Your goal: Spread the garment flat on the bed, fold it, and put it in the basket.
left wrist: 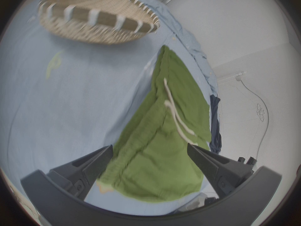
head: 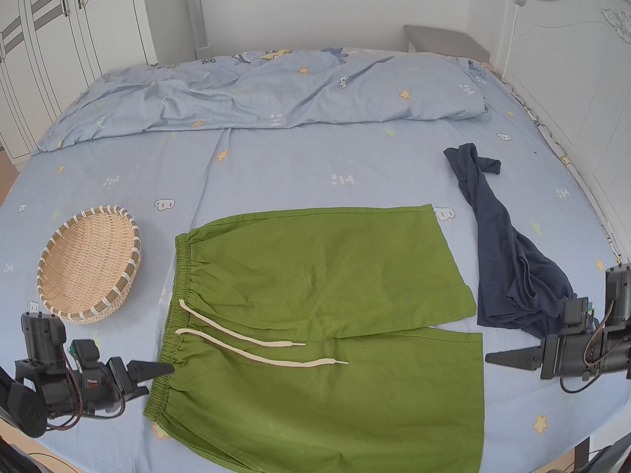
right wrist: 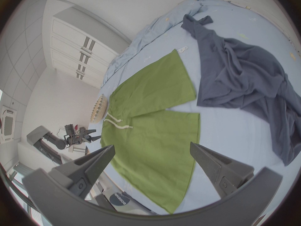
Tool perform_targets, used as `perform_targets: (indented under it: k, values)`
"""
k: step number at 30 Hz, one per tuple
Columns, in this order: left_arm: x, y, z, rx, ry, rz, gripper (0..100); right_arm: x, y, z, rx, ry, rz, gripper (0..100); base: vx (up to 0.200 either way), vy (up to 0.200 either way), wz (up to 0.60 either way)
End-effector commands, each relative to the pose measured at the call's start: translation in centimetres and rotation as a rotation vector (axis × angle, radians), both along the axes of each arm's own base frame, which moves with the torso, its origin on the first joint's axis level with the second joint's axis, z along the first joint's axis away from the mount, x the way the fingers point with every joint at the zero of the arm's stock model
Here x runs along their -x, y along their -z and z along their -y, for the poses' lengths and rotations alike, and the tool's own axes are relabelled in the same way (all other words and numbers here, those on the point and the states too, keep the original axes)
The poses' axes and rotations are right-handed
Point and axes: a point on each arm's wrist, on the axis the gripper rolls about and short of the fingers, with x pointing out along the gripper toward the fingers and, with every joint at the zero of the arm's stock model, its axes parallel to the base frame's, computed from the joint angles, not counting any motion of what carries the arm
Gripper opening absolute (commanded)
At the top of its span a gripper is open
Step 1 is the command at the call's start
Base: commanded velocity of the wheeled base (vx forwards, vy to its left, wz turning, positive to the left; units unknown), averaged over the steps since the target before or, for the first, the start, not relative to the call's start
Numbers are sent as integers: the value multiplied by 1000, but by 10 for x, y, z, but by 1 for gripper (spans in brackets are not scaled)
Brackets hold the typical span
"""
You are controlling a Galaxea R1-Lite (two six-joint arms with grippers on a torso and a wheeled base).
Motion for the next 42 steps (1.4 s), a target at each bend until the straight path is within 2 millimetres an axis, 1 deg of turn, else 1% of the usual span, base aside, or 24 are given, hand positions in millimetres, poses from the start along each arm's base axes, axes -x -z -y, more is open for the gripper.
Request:
perform_targets:
  k: [1, 5, 11, 16, 24, 25, 34, 42]
  values:
    - [27, 6, -2, 27, 0, -47, 100, 20, 3, -6, -1, -62, 11, 100, 0, 0, 0]
    - [29, 7, -7, 20, -24, -62, 100, 20, 4, -8, 1, -75, 4, 100, 0, 0, 0]
    - [35, 14, -9, -41, 28, -100, 100, 22, 6, -8, 3, -78, -2, 100, 0, 0, 0]
    - [37, 17, -7, -46, 50, -129, 100, 22, 6, -9, 3, -85, -5, 100, 0, 0, 0]
    - [29, 25, -5, -14, 95, -173, 100, 23, 7, -9, 3, -86, -6, 100, 0, 0, 0]
    - [27, 29, -5, -1, 104, -187, 100, 23, 7, -9, 3, -86, -6, 100, 0, 0, 0]
    - [13, 43, -7, -3, 101, -185, 100, 22, 7, -9, 4, -83, -8, 100, 0, 0, 0]
    - [11, 42, -9, -3, 93, -167, 100, 22, 7, -9, 4, -83, -8, 100, 0, 0, 0]
